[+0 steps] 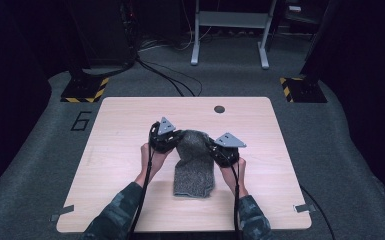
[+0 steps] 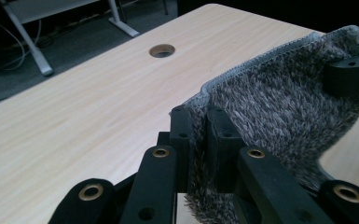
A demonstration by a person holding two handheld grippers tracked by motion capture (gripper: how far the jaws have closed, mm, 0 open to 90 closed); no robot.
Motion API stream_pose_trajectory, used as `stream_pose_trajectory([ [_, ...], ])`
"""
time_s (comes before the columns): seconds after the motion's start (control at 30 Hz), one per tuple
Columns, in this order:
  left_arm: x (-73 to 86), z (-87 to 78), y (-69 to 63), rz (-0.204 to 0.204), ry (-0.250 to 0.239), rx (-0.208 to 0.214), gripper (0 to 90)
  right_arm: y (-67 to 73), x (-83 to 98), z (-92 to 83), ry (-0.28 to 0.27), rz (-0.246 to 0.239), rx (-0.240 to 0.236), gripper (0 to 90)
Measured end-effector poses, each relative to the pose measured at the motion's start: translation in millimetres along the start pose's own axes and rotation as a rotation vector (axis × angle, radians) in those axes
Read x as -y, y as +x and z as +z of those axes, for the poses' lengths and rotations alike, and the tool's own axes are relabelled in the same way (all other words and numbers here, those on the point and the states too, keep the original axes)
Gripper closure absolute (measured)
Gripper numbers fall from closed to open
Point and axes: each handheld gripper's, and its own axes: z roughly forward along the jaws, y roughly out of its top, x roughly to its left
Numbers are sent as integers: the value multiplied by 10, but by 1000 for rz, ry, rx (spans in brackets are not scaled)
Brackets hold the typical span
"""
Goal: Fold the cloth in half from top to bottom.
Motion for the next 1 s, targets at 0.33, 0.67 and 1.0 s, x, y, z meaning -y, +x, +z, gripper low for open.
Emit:
stream_pose_trajectory([
  [0.33,243,-133,-219,-6,10,52,792,150,226,-211,30,-54,-28,834],
  [0.67,623,-91,-451,0,103,137,716,295,565,-354,107,-92,-74,788],
  [1.0,801,-444,-442,-29,73,241,446,305,743,-739,123,-8,-120,581],
])
